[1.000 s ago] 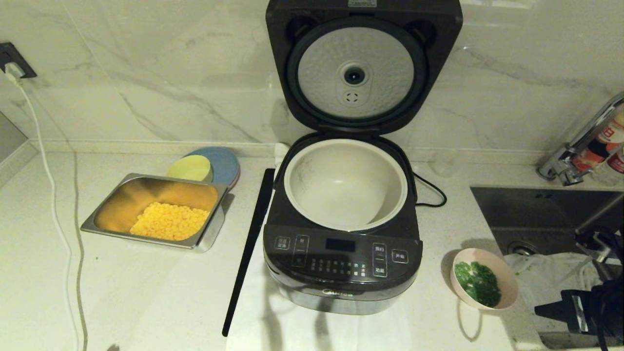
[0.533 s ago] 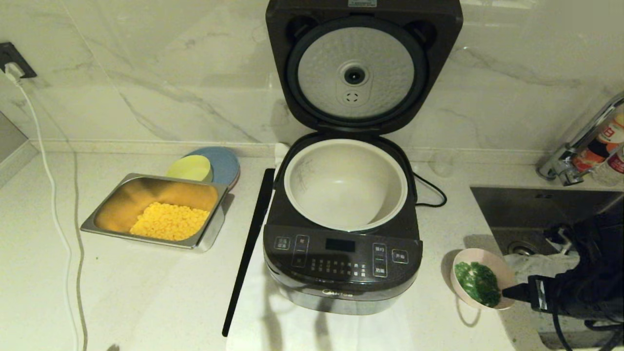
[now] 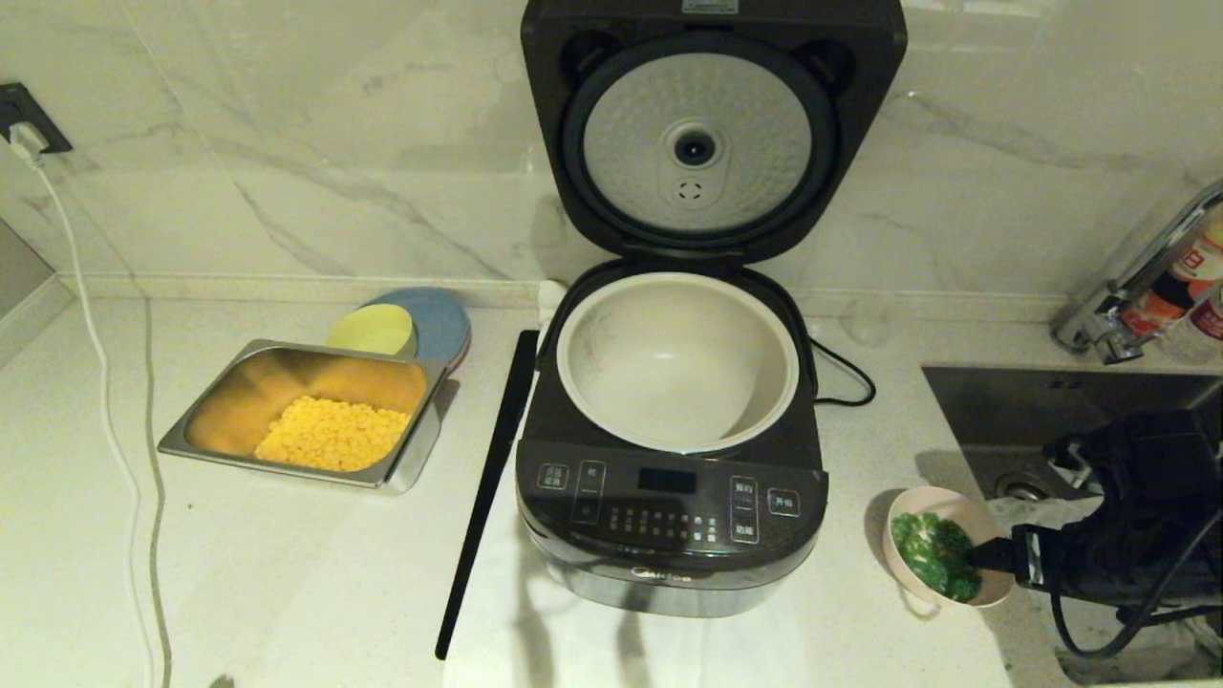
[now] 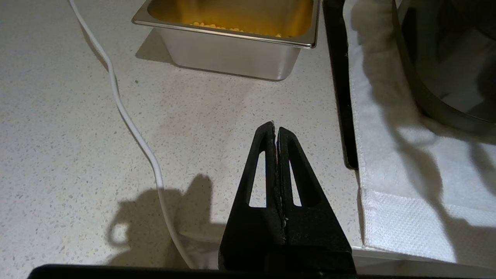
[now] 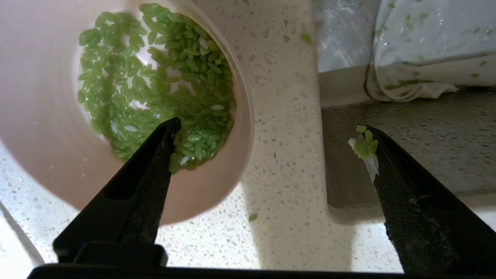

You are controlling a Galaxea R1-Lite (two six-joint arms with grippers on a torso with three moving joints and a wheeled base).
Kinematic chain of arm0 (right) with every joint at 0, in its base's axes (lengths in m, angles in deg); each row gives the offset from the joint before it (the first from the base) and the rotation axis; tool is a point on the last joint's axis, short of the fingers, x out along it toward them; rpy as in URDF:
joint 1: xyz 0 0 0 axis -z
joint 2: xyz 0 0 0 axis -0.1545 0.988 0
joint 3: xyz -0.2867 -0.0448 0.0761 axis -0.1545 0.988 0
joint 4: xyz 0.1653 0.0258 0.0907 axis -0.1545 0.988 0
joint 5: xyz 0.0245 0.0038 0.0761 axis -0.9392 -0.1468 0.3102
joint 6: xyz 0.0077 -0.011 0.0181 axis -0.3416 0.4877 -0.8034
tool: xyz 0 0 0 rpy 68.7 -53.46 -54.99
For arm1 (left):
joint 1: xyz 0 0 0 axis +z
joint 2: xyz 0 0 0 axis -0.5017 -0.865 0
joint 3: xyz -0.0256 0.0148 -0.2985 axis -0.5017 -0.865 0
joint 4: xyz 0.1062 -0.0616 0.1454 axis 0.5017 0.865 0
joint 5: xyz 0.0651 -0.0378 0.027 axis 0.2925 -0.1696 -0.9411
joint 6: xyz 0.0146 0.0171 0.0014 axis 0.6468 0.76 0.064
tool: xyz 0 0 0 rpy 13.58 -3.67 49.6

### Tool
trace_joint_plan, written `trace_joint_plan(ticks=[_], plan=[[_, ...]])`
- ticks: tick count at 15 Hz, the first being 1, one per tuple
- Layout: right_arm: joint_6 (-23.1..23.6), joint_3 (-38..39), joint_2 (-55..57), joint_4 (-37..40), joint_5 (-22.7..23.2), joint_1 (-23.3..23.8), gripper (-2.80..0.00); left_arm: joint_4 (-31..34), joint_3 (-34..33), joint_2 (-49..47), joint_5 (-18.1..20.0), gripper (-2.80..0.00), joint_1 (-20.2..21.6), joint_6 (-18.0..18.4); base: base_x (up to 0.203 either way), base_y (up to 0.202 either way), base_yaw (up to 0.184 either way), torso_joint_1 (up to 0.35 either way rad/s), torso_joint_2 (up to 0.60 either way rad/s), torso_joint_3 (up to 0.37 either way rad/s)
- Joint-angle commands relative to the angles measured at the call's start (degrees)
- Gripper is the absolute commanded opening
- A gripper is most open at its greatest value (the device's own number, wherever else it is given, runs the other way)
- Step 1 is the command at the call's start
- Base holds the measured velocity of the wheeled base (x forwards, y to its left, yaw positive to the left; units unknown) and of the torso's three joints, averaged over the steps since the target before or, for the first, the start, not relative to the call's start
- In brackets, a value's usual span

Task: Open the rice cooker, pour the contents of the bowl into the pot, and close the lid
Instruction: Fill a bowl with water from the tap

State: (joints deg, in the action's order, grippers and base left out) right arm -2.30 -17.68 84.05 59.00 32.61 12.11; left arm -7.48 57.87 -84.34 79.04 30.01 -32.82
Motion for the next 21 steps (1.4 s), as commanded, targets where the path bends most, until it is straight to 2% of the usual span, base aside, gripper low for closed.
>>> trace_joint_plan(ticks=[1, 11, 12, 21], plan=[[-0.88, -1.04, 2.94, -0.8, 0.14, 0.03, 0.0, -0.02, -0.53, 0.0, -0.04, -2.8, 0.01, -0.02, 0.0, 0.0, 0.0, 0.0, 0.0, 0.0], [-1.57, -2.86, 5.8, -1.1, 0.14, 0.11, 0.0, -0.02, -0.53, 0.0, -0.04, -2.8, 0.01, -0.02, 0.0, 0.0, 0.0, 0.0, 0.0, 0.0], [-1.57, -2.96, 6.0, -1.12, 0.14, 0.11, -2.8, -0.02, -0.53, 0.0, -0.04, -2.8, 0.01, -0.02, 0.0, 0.0, 0.0, 0.0, 0.0, 0.0], [-1.66, -3.08, 8.04, -4.11, -0.12, 0.2, -2.8, -0.02, -0.53, 0.0, -0.04, -2.8, 0.01, -0.02, 0.0, 0.0, 0.0, 0.0, 0.0, 0.0]])
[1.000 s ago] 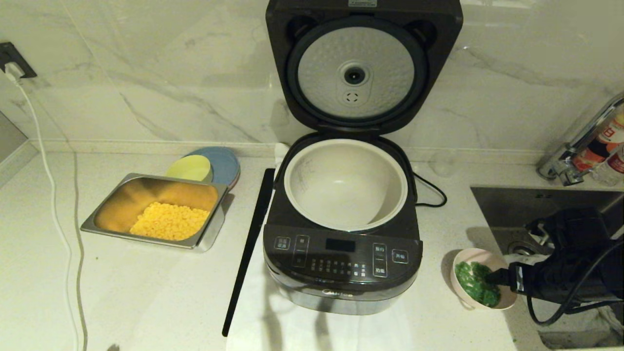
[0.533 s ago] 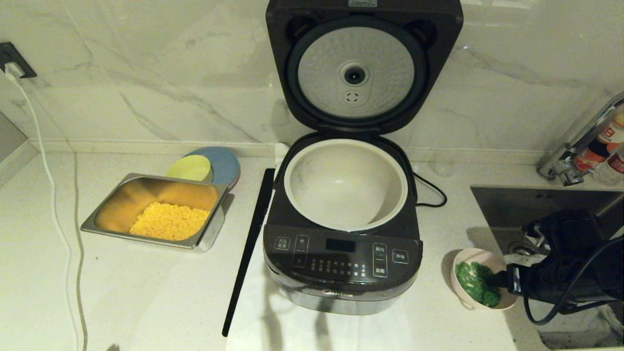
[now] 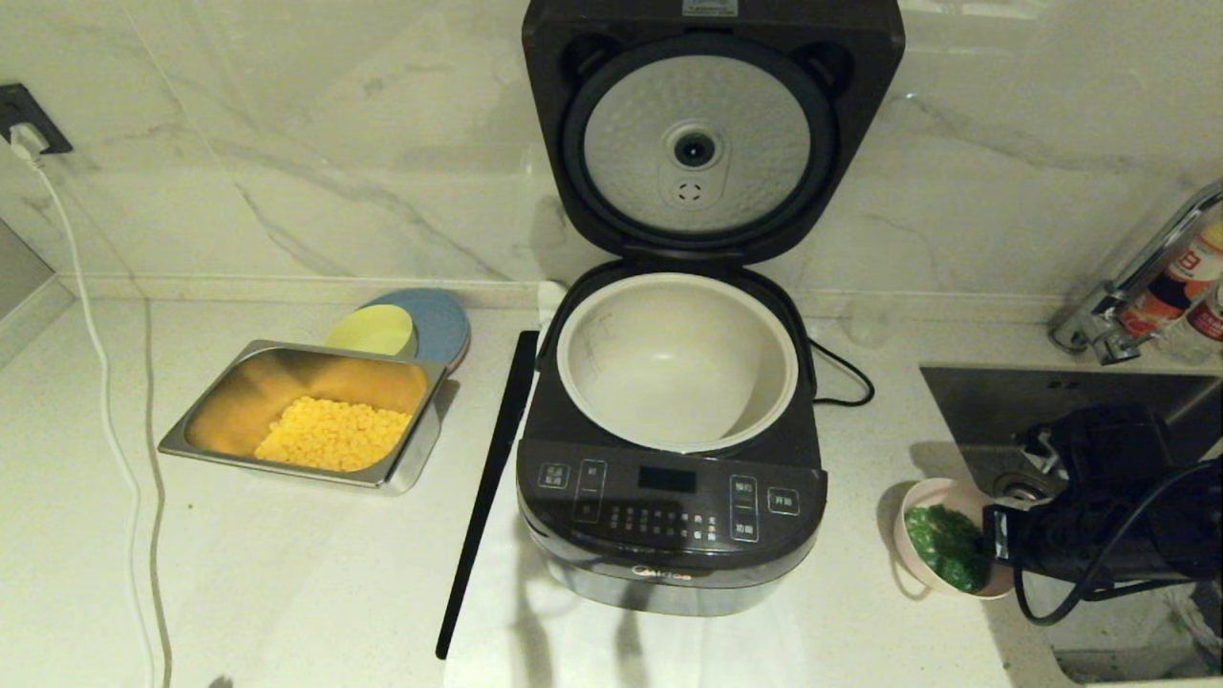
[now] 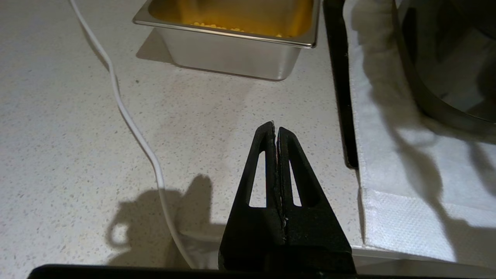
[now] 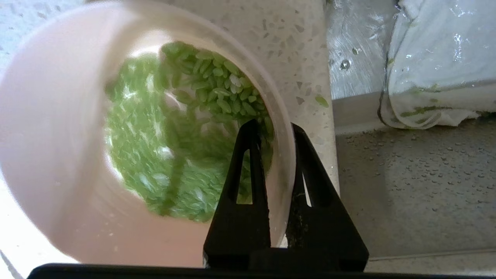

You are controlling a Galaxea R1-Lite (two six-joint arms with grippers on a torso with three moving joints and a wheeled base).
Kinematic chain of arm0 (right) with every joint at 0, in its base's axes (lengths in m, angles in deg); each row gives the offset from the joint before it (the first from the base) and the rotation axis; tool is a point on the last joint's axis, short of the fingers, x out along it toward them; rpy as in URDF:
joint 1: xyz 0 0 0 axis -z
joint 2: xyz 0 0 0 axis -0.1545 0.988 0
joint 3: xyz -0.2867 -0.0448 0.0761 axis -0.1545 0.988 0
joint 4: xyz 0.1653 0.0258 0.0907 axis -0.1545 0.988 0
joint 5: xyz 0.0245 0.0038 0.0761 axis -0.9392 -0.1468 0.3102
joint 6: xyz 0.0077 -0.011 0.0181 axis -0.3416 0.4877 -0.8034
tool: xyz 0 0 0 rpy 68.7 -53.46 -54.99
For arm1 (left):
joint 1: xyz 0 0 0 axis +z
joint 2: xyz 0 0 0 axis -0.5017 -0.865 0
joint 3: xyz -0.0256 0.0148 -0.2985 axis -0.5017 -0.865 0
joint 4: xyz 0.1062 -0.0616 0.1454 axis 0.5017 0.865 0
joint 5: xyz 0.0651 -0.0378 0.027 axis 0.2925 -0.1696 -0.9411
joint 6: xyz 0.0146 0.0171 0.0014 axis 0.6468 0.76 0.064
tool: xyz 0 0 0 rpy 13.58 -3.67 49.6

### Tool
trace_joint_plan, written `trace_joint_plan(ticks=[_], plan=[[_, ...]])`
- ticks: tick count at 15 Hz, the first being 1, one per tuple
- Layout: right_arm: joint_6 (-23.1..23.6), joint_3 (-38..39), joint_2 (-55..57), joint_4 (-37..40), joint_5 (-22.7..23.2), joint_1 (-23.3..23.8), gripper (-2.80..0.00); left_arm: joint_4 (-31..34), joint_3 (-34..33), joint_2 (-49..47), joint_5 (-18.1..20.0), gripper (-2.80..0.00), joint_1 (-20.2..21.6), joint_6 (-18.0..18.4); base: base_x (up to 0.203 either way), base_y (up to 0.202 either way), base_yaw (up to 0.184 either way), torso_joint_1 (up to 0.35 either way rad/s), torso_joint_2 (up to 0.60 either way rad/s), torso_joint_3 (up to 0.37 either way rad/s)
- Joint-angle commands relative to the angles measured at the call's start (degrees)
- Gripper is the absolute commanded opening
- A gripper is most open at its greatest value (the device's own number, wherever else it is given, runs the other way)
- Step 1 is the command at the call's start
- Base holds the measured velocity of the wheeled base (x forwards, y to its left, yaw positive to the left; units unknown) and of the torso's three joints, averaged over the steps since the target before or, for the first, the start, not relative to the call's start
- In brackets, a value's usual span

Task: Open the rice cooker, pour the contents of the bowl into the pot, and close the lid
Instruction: Fill a bowl with water from the tap

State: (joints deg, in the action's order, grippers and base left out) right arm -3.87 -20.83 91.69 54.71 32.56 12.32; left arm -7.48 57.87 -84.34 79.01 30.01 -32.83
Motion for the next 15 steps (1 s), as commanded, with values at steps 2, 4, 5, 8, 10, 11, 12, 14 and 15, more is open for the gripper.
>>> trace_joint_plan(ticks=[2, 4, 5, 8, 10, 11, 12, 14, 15], plan=[[-0.17, 0.19, -0.03, 0.18, -0.07, -0.01, -2.8, -0.02, -0.53, 0.0, -0.01, -2.8, 0.01, -0.01, 0.0, 0.0, 0.0, 0.0, 0.0, 0.0], [-0.18, 0.24, -1.57, 0.31, -0.08, -0.01, -2.8, -0.02, -0.53, 0.0, -0.01, -2.8, 0.01, -0.01, 0.0, 0.0, 0.0, 0.0, 0.0, 0.0], [-0.18, 0.2, -2.58, 0.55, -0.1, 0.05, -2.8, -0.02, -0.53, 0.0, -0.01, -2.8, 0.01, -0.01, 0.0, 0.0, 0.0, 0.0, 0.0, 0.0], [-0.91, -0.17, -4.76, 0.73, -0.07, 2.41, -2.8, -0.02, -0.53, 0.0, -0.01, -2.8, 0.01, -0.01, 0.0, 0.0, 0.0, 0.0, 0.0, 0.0], [-1.36, -1.26, -5.49, 1.75, 0.3, 5.66, -2.8, -0.02, -0.53, 0.0, -0.01, -2.8, 0.01, -0.01, 0.0, 0.0, 0.0, 0.0, 0.0, 0.0], [-1.37, -2.09, -6.17, 3.18, 0.9, 7.65, -2.8, -0.02, -0.53, 0.0, -0.01, -2.8, 0.01, -0.01, 0.0, 0.0, 0.0, 0.0, 0.0, 0.0], [-1.47, -3.0, -6.76, 4.95, 2.36, 9.77, -2.8, -0.02, -0.53, 0.0, -0.01, -2.8, 0.01, -0.01, 0.0, 0.0, 0.0, 0.0, 0.0, 0.0], [-1.69, -4.97, -7.39, 7.56, 5.26, 14.1, -2.8, -0.02, -0.53, 0.0, -0.01, -2.8, 0.01, -0.01, 0.0, 0.0, 0.0, 0.0, 0.0, 0.0], [-1.74, -5.84, -7.22, 8.38, 6.4, 16.22, -2.8, -0.02, -0.53, 0.0, -0.01, -2.8, 0.01, -0.01, 0.0, 0.0, 0.0, 0.0, 0.0, 0.0]])
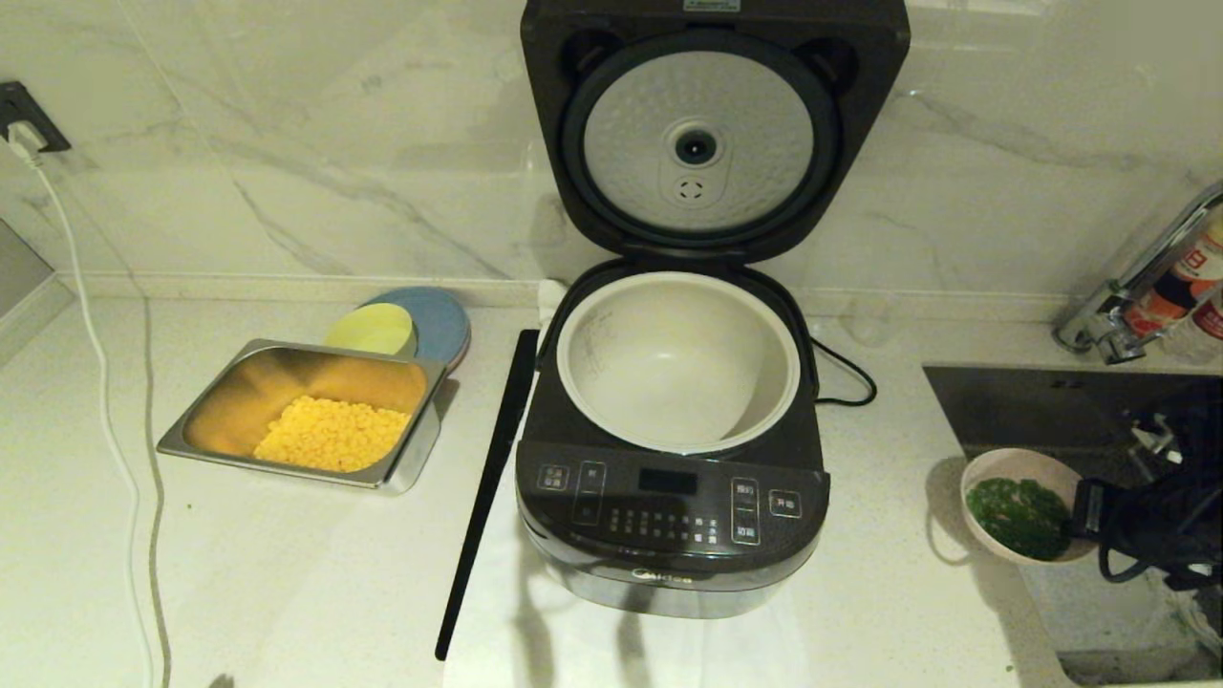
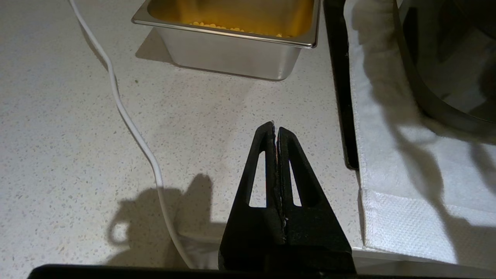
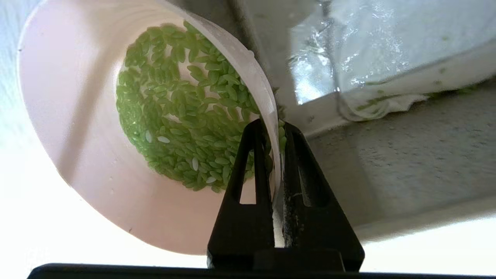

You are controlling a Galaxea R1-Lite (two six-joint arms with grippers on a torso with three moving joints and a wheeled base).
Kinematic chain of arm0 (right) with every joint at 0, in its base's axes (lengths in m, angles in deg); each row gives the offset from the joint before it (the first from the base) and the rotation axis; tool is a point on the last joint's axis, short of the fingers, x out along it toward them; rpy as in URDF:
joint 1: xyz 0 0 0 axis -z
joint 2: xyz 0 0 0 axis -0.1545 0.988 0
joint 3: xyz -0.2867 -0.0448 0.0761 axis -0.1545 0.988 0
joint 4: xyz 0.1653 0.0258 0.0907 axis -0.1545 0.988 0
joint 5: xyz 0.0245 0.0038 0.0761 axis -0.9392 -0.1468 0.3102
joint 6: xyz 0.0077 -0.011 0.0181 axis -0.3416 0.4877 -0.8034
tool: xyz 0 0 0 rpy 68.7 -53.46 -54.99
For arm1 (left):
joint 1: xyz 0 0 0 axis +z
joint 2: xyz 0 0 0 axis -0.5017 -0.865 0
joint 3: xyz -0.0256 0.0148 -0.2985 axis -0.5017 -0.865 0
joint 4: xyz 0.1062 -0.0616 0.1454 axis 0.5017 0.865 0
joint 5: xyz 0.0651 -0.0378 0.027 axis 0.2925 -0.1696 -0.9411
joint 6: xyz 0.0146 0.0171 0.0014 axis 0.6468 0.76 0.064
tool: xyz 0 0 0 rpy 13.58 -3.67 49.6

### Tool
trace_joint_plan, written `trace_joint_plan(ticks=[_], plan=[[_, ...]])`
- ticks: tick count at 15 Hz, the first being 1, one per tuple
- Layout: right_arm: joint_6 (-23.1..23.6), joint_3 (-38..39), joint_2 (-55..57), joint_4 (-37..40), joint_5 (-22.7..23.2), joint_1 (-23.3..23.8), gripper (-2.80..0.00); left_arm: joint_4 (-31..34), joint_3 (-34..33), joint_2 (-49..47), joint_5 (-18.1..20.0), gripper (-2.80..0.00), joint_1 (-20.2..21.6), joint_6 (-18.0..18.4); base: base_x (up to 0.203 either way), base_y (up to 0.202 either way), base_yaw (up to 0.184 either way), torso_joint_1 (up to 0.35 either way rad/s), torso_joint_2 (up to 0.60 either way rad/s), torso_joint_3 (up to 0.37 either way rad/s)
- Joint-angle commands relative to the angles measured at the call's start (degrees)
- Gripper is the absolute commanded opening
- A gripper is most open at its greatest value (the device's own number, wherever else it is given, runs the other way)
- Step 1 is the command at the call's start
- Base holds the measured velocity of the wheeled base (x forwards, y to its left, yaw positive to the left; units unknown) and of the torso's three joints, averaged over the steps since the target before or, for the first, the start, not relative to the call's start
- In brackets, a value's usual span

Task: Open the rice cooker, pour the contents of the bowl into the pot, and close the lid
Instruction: Fill a bowl with water from the tap

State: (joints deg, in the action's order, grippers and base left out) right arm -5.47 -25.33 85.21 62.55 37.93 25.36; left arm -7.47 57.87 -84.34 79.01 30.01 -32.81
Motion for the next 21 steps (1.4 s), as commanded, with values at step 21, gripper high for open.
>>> trace_joint_plan(ticks=[21], plan=[[-3.84, -39.17, 26.45, 17.48, 19.47, 34.63, -2.8, -0.03, -0.53, 0.0, -0.01, -2.8, 0.01, -0.02, 0.0, 0.0, 0.0, 0.0, 0.0, 0.0]])
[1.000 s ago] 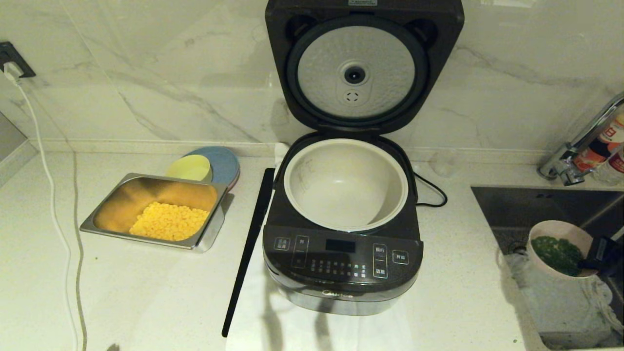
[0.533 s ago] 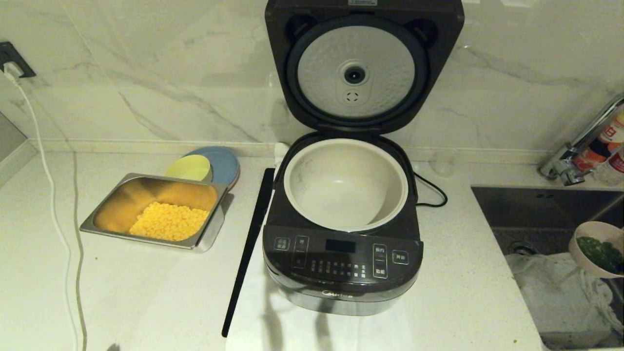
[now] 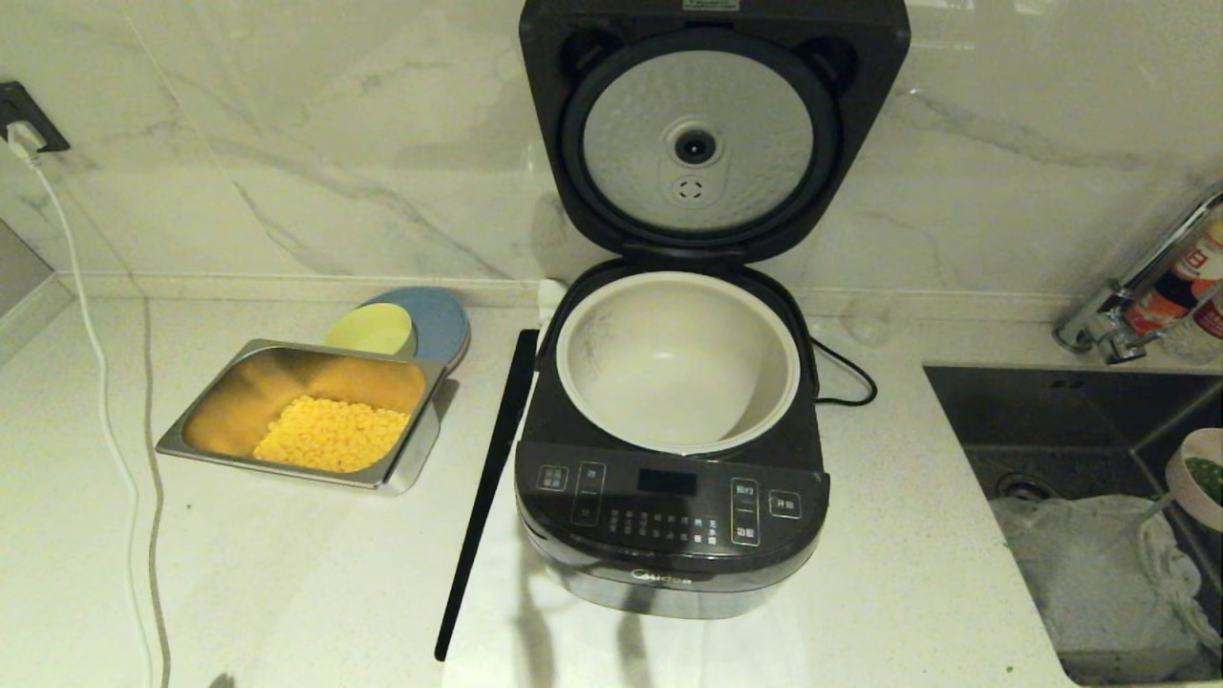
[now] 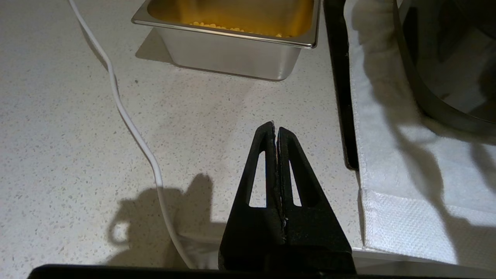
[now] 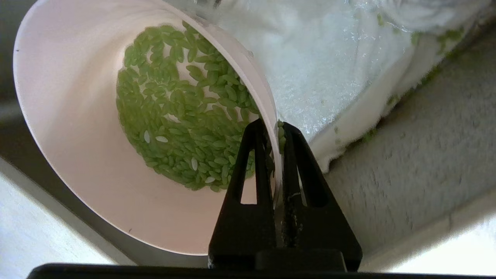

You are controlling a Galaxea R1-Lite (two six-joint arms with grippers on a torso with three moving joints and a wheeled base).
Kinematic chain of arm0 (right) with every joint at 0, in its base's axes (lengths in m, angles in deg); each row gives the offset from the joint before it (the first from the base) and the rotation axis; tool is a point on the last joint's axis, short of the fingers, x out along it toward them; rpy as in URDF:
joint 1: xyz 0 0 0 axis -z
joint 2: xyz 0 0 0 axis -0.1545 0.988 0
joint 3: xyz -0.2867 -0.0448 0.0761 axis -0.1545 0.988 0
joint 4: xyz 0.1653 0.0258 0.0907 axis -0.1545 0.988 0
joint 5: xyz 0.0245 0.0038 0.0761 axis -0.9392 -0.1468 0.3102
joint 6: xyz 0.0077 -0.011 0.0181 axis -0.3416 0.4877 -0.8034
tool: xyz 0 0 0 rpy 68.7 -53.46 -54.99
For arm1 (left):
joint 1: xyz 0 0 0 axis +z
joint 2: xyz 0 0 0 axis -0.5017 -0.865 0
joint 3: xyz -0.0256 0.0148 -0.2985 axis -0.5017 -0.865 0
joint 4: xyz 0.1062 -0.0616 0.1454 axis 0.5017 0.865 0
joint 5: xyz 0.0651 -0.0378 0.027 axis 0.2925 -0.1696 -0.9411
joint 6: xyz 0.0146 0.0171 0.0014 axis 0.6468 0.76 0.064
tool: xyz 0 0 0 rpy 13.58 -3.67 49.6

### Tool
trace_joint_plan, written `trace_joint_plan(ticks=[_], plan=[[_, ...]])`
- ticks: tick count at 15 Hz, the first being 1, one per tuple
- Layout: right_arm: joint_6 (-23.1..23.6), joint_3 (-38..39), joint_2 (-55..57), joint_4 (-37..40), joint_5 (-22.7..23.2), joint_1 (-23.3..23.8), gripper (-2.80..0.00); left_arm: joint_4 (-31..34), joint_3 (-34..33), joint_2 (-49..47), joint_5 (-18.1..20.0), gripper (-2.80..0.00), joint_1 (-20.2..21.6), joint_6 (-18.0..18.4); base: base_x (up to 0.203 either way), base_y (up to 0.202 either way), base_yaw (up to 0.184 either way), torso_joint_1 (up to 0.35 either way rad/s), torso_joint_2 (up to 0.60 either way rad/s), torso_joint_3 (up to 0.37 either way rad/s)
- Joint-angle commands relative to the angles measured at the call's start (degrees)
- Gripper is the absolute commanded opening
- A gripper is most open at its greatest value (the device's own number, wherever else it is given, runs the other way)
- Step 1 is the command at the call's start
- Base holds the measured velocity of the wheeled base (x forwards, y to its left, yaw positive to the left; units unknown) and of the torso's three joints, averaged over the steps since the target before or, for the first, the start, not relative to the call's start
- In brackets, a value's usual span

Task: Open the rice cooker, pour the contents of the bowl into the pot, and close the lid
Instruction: Fill a bowl with water from the tap

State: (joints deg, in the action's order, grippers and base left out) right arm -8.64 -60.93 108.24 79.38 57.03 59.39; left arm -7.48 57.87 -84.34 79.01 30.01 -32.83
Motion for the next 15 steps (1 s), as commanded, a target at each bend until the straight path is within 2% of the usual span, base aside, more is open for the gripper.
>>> trace_joint_plan(ticks=[1, 9, 15], plan=[[-1.35, -5.04, 4.54, 0.92, 0.55, 0.71, -2.8, -0.02, -0.53, 0.0, -0.01, -2.8, 0.01, -0.01, 0.0, 0.0, 0.0, 0.0, 0.0, 0.0], [-7.93, -13.18, 9.79, 1.07, 0.69, -0.95, -2.8, -0.02, -0.53, 0.05, -0.01, -2.8, 0.01, 0.04, 0.0, 0.0, 0.0, 0.0, 0.0, 0.0], [-8.33, -13.04, 8.72, 2.75, 0.75, -1.64, -2.8, -0.02, -0.53, 0.0, -0.01, -2.8, 0.01, -0.01, 0.0, 0.0, 0.0, 0.0, 0.0, 0.0]])
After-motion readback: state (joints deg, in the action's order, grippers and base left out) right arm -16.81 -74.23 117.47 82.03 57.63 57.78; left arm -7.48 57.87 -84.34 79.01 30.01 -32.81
